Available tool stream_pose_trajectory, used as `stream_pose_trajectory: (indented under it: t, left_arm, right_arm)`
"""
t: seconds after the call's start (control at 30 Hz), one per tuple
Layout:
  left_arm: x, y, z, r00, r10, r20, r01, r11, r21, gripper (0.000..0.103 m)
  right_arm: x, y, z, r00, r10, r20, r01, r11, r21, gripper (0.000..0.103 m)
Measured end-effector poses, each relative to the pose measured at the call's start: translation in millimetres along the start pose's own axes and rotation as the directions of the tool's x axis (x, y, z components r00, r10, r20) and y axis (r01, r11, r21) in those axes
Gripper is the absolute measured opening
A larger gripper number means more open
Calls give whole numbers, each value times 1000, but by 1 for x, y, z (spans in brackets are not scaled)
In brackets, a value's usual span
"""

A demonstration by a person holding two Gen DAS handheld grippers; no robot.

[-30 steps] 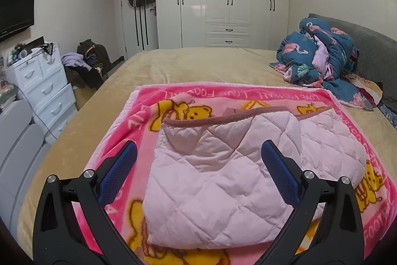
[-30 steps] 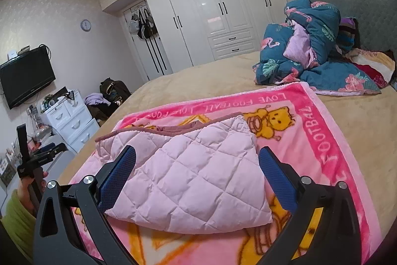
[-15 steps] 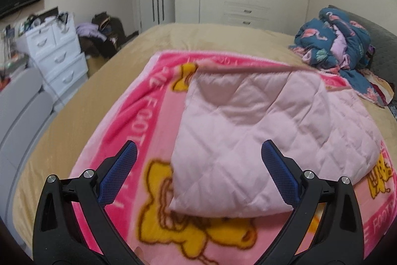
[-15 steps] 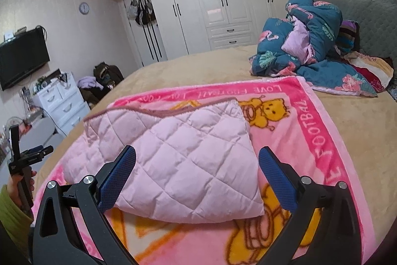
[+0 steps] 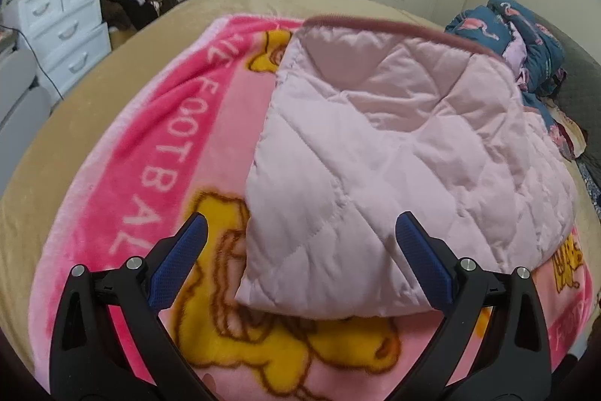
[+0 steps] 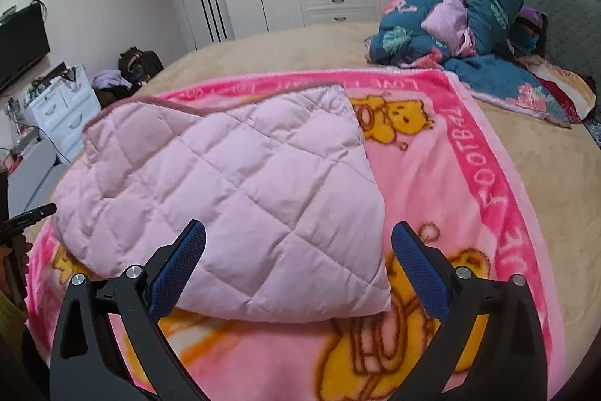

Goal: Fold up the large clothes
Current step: 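Move both grippers to the edge of the folded jacket bundle, then grasp the bundle edge with both grippers and lift it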

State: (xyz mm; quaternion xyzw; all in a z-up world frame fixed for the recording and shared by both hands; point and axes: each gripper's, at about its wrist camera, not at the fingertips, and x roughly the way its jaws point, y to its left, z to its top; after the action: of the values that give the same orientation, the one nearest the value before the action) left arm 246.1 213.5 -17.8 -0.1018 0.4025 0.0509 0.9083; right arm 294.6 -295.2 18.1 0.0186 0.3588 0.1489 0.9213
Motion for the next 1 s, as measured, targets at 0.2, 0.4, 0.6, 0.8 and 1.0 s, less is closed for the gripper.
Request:
stream_pose_trajectory:
  t: [0.2, 0.4, 0.6, 0.8, 1.0]
  left_arm:
    - [19, -7, 7, 998, -65, -23, 66, 998, 8, 94]
    - [33, -11, 15, 996, -87, -19, 87, 996, 2, 94]
    - [33, -23, 18, 1000, -25, 18, 24, 999, 48, 70]
    - [26, -22, 22, 998, -21, 52, 18, 999, 45, 16]
    - [-13, -38, 34, 980, -25, 199, 3, 994, 109, 11]
  right_arm:
    - [40, -13, 13, 998, -43, -52, 44, 999, 4, 99]
    - [88, -31, 26, 989, -44, -142, 48, 998, 30, 99]
    - [104, -35, 33, 991, -3, -131, 10, 998, 60, 85]
    - [93, -26, 26, 997, -9, -78, 12, 999, 34, 27]
    - [47, -9, 33, 995, -51, 85, 54, 998, -33, 16]
